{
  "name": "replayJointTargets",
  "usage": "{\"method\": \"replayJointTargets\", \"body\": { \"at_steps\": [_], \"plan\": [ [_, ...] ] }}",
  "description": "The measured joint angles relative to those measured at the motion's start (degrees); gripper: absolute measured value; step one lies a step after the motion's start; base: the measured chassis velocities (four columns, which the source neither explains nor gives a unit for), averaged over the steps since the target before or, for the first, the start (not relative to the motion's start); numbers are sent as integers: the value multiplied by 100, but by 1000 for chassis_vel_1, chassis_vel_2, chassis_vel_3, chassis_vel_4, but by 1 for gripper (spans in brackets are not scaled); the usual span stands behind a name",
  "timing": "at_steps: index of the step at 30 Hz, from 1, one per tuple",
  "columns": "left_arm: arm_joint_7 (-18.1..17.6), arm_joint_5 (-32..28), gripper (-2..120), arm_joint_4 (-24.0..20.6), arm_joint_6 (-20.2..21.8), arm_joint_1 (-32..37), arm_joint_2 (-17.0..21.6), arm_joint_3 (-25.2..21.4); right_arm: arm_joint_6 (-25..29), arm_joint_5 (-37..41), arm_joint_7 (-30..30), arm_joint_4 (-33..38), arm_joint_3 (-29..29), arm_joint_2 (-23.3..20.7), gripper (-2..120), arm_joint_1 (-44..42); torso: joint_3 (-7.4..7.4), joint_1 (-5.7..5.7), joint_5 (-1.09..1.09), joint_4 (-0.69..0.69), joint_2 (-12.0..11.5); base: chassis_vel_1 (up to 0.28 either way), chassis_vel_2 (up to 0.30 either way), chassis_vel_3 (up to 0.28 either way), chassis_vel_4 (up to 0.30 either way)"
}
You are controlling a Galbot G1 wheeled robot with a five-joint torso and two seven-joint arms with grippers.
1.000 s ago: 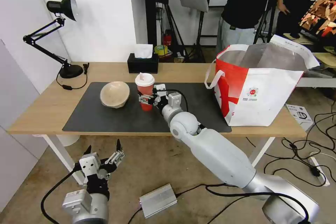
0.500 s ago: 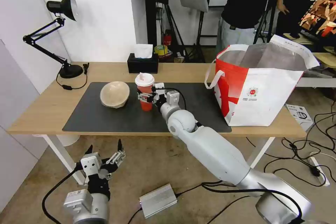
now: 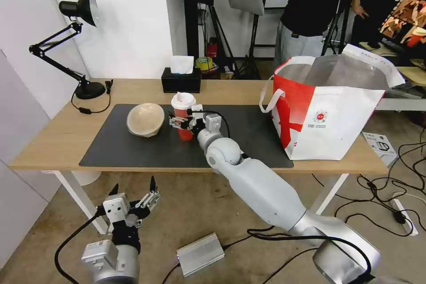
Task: Pick up the trash from the table and place it into the takeout bag.
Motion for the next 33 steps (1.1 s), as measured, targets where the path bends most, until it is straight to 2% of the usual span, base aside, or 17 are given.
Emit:
{"method": "replayJointTargets", "body": {
  "at_steps": [4,5,7,8,11,12,15,21,25,29,33],
  "plan": [
    [0,0,100,-18,-3,25,9,3,12,7,-7,21,31,-7,80,-82,0,0,0,0,0,0,0,0,0],
    [0,-2,100,-23,-12,34,18,13,18,4,-5,72,55,-34,67,-139,0,0,0,0,0,0,0,0,0],
    [0,-11,100,-27,-25,33,18,19,19,3,11,120,57,-54,54,-177,0,0,1,0,0,0,0,0,0],
    [0,-11,100,-27,-25,33,18,19,19,3,11,120,57,-54,54,-177,0,0,1,0,0,0,0,0,0],
    [0,10,100,-25,-25,21,13,24,19,2,37,205,49,-98,41,-233,0,0,0,0,0,0,0,0,0],
    [0,10,100,-25,-25,21,13,24,19,2,37,205,49,-98,41,-233,0,0,0,0,0,0,0,0,0],
    [0,10,100,-16,-22,0,25,41,18,16,75,438,50,-221,26,-308,0,0,1,0,0,0,0,0,0],
    [0,-72,100,-22,-7,-65,79,-22,-14,121,124,771,67,-474,14,-319,0,0,1,0,0,0,0,0,0],
    [-3,-77,100,-33,-4,-68,92,-27,-82,299,57,1054,181,-819,3,-275,0,0,1,-1,0,0,0,0,0],
    [-3,-72,100,-33,-2,-70,81,-15,-105,392,54,1189,229,-966,3,-258,0,0,2,0,0,0,0,0,0],
    [-4,-53,100,-52,-2,-70,60,6,-240,770,212,1645,315,-1317,3,-154,0,0,2,-1,0,0,0,0,0]
  ]
}}
